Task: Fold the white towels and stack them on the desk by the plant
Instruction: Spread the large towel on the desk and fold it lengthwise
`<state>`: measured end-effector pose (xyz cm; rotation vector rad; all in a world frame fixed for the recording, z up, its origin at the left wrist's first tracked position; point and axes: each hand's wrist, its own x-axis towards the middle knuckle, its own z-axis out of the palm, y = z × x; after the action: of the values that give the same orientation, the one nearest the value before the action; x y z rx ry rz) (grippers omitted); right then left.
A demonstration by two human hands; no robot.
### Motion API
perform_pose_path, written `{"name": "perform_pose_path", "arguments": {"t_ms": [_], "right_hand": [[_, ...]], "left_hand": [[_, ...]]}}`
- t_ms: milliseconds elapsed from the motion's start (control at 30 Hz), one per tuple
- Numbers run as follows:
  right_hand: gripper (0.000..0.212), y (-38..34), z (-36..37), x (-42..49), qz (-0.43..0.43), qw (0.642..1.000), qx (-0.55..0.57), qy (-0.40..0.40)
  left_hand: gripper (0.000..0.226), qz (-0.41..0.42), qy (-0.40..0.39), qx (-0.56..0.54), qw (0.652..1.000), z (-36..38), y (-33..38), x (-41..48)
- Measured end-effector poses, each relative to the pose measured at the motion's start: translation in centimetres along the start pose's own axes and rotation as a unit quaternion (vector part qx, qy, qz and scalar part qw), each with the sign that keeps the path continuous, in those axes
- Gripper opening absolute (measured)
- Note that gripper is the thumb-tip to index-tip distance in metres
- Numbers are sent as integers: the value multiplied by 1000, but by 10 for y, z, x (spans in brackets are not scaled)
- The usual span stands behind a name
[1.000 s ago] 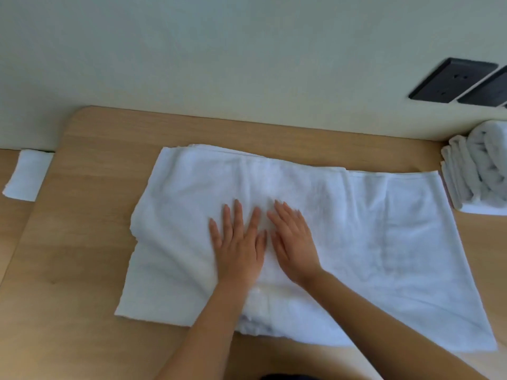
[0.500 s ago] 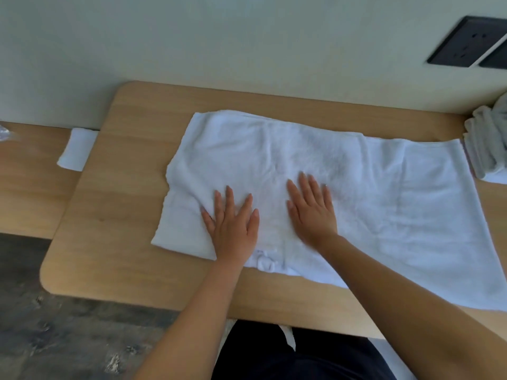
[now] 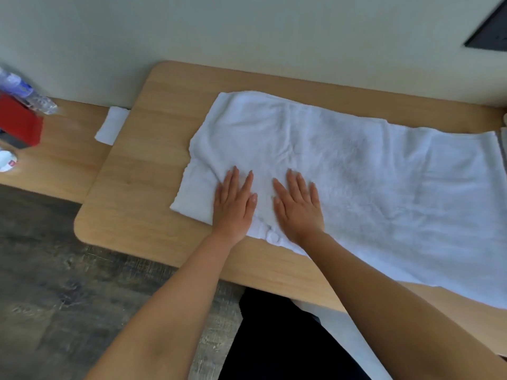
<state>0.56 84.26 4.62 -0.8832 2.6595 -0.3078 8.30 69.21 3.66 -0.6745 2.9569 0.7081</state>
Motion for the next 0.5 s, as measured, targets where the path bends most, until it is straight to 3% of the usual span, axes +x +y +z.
{"name": "perform_pose_path", "arguments": {"t_ms": [100,200,367,500], "right_hand": [[53,4,-2,-2,8,1000,11,-10],[55,4,-4,-8,28,999,10,-17],[53,-21,-8,-8,85,996,28,-31],[53,-52,-10,-5,102,993,55,-37]], "left_hand": [[59,-143,47,-29,988,-6,-3,5],[81,-258,40,-77,962,-18,-15,14],[93,-256,29,-101,961,-43,-37,30],[66,-197,48,-183,962,-54,-58,39]]}}
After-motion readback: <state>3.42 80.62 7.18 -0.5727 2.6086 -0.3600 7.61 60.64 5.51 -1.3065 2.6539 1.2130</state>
